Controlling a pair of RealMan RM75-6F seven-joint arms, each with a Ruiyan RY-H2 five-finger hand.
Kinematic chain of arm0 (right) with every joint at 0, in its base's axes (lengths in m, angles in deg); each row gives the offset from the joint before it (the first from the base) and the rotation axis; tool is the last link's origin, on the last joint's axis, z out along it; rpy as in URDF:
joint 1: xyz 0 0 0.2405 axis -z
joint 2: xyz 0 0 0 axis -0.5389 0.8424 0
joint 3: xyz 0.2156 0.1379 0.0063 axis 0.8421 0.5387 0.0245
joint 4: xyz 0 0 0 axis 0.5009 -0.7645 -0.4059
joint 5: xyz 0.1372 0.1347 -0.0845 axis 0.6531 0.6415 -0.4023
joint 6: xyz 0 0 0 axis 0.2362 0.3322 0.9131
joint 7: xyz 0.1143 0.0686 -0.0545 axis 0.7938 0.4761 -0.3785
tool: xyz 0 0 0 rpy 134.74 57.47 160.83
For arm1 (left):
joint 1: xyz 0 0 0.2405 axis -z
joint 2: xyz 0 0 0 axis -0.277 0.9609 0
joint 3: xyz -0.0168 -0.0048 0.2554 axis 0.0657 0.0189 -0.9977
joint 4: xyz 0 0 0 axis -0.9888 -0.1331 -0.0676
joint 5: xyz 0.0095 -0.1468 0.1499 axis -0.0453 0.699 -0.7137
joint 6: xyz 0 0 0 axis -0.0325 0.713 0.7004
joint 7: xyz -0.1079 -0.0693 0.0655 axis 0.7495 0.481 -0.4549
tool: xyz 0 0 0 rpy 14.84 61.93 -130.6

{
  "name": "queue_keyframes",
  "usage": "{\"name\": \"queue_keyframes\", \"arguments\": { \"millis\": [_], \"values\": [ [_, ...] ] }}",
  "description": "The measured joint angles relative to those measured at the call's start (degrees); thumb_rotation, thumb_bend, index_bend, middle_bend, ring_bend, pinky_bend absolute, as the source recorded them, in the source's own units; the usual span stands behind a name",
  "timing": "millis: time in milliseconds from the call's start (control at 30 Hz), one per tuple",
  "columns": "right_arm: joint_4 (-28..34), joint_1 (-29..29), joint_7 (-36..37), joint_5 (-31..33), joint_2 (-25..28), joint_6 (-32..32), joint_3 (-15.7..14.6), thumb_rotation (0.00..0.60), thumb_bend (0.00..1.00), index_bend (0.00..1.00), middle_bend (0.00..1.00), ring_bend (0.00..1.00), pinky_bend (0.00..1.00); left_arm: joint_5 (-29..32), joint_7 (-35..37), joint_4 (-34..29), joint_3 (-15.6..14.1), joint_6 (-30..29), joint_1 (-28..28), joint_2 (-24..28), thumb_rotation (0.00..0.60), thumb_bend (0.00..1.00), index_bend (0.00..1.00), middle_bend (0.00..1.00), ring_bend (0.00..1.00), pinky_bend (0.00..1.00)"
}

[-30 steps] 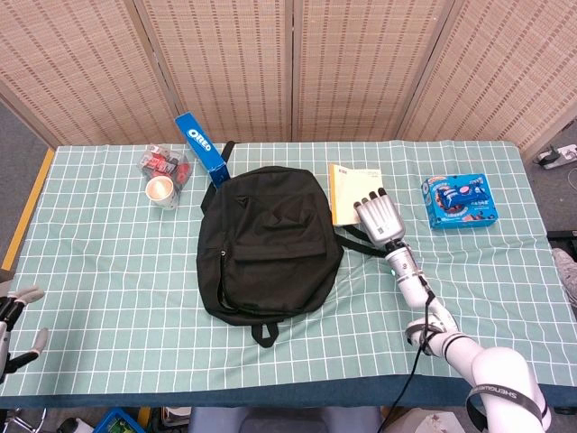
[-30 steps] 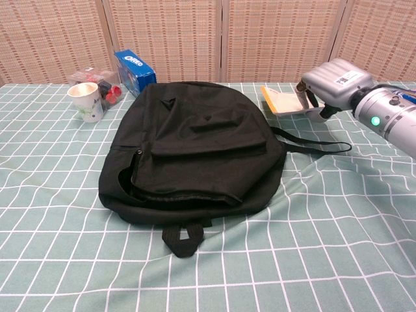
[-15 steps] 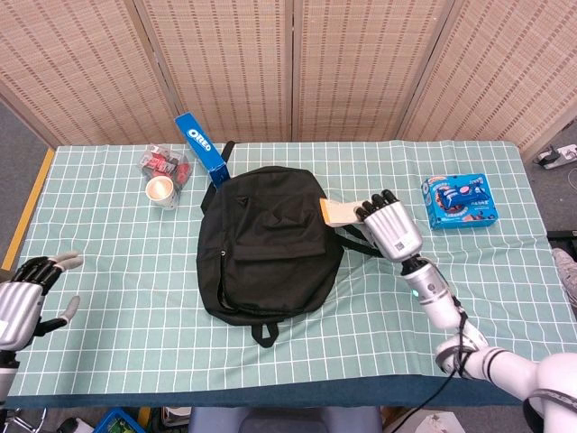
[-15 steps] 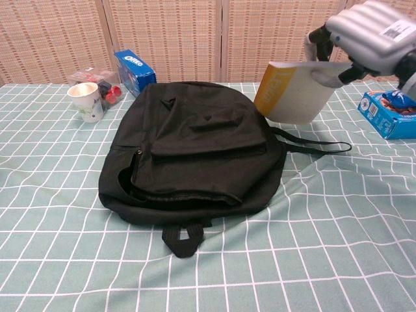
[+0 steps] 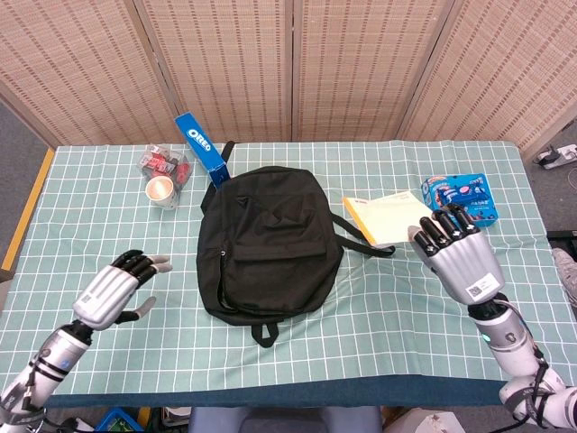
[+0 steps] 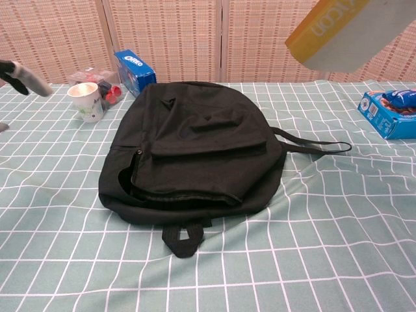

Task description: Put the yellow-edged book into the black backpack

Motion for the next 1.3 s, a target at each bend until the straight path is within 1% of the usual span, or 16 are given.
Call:
{"name": "queue_keyframes", "arguments": {
  "millis": [200, 333, 500, 600, 800, 900, 1067, 1233, 1300],
  "values": [
    [3.6, 3.4, -0.8, -1.1, 3.3, 3.9, 1.3, 0.6, 0.48, 0.85, 0.61, 0.47, 0.4, -0.7, -4.8, 0.1, 0.1, 5.2, 5.0, -5.9, 0.6, 0.4, 0.29, 0.2, 0.23, 0.14],
    [4.7, 4.9, -0.9, -1.8, 4.4, 5.1, 1.8, 0.6, 0.48, 0.85, 0.61, 0.47, 0.4, 0.5, -9.1, 0.9, 0.7, 8.9, 8.0, -10.4, 0.6, 0.39, 0.29, 0.2, 0.23, 0.14],
    [5.2, 6.5, -0.5, -2.6, 5.0, 6.1, 2.1, 0.6, 0.48, 0.85, 0.61, 0.47, 0.4, 6.0, -16.5, 2.2, 1.9, 13.6, 11.3, -15.8, 0.6, 0.35, 0.28, 0.2, 0.22, 0.14],
    [5.2, 7.2, 0.0, -2.9, 4.9, 6.6, 2.3, 0.6, 0.48, 0.85, 0.61, 0.47, 0.4, 9.7, -21.1, 3.5, 2.5, 15.4, 12.9, -19.5, 0.6, 0.34, 0.27, 0.2, 0.22, 0.14],
    [4.8, 8.4, 1.2, -3.4, 4.9, 7.2, 2.7, 0.6, 0.48, 0.85, 0.61, 0.47, 0.4, 16.3, -29.5, 6.2, 3.1, 17.2, 15.5, -25.9, 0.6, 0.33, 0.27, 0.2, 0.22, 0.14],
    [4.3, 8.8, 1.8, -3.3, 4.7, 7.5, 3.1, 0.6, 0.49, 0.85, 0.61, 0.47, 0.4, 19.8, -32.0, 7.5, 3.2, 18.1, 17.0, -28.7, 0.6, 0.33, 0.28, 0.2, 0.22, 0.14],
    [3.2, 9.6, 3.1, -3.3, 4.3, 7.9, 3.5, 0.6, 0.49, 0.85, 0.61, 0.47, 0.4, 24.2, -35.9, 9.2, 3.3, 18.4, 18.7, -32.0, 0.6, 0.33, 0.28, 0.2, 0.22, 0.14],
    [2.5, 10.2, 4.3, -3.0, 4.1, 7.9, 3.7, 0.6, 0.49, 0.85, 0.61, 0.47, 0.4, 29.5, -37.5, 10.3, 4.3, 17.3, 20.0, -34.8, 0.6, 0.33, 0.34, 0.2, 0.22, 0.14],
    [2.4, 10.3, 4.8, -3.0, 4.0, 7.8, 3.8, 0.6, 0.49, 0.85, 0.61, 0.47, 0.4, 31.7, -37.4, 10.7, 5.0, 16.9, 20.4, -35.8, 0.6, 0.34, 0.41, 0.2, 0.23, 0.14]
  ]
}}
